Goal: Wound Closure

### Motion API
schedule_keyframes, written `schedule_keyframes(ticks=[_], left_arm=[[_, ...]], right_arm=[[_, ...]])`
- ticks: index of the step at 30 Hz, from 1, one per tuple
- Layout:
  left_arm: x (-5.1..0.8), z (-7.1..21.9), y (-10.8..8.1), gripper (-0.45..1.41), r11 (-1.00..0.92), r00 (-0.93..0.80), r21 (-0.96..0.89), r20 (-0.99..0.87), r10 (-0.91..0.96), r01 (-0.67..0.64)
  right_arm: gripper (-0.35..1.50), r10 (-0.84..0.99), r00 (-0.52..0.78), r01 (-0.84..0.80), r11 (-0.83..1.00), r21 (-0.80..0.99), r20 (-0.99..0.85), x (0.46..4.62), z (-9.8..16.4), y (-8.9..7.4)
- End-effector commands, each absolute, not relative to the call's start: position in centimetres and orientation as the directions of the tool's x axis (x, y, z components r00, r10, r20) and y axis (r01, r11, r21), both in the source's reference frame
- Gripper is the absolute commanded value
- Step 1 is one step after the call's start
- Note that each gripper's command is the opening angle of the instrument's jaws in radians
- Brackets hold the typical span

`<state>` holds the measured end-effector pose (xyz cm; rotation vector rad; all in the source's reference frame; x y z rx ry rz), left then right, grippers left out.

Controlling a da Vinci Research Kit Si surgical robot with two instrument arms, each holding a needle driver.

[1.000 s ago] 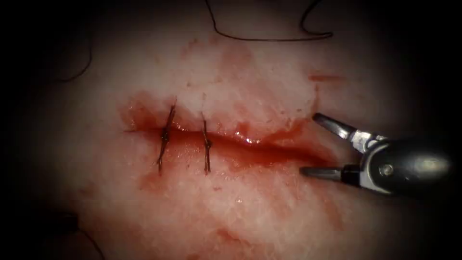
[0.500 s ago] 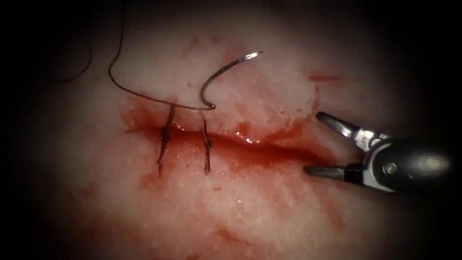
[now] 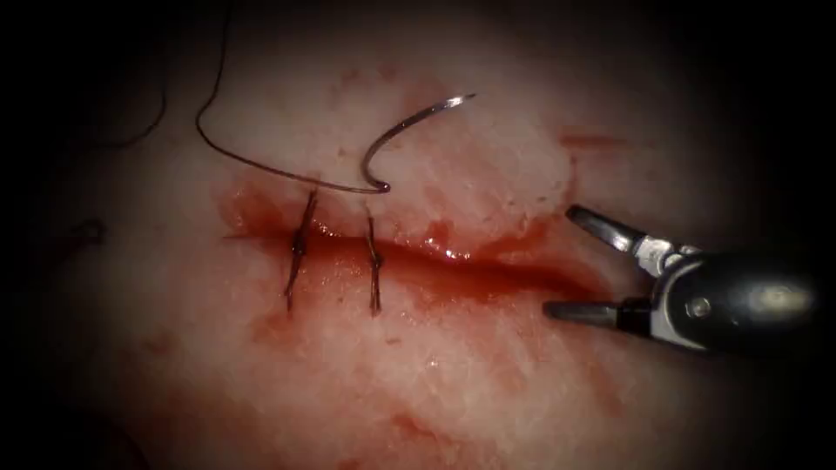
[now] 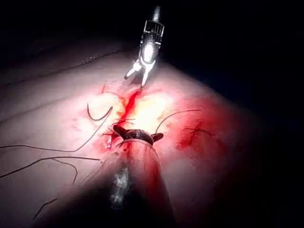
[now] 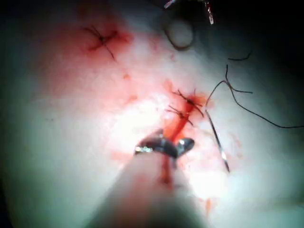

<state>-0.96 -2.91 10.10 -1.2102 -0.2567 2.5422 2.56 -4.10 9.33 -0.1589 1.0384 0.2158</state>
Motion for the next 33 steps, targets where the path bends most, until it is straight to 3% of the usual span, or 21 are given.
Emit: schedule_keyframes(ticks=[1, 17, 28, 33], left_arm=[[-1.07, 10.16, -2.90, 1.26, -0.932, -0.576, -0.294, -0.733, 0.362, -0.212], [-1.98, 10.65, -2.35, 1.21, -0.919, -0.527, -0.288, -0.754, 0.391, -0.270], [-1.55, 10.15, -2.72, 1.20, -0.780, -0.480, -0.624, -0.699, 0.530, 0.046], [-1.46, 10.04, -2.58, 1.18, -0.722, -0.409, -0.679, -0.701, 0.585, 0.131]], right_arm=[[1.45, 0.100, 0.487, -0.250, 0.968, -0.029, -0.867, 2.64, 9.37, -4.13], [1.45, 0.097, 0.492, -0.237, 0.971, -0.026, -0.865, 2.70, 9.39, -4.17], [1.45, 0.092, 0.510, -0.231, 0.972, -0.033, -0.855, 2.78, 9.46, -4.23], [1.45, 0.092, 0.513, -0.230, 0.973, -0.033, -0.854, 2.79, 9.47, -4.24]])
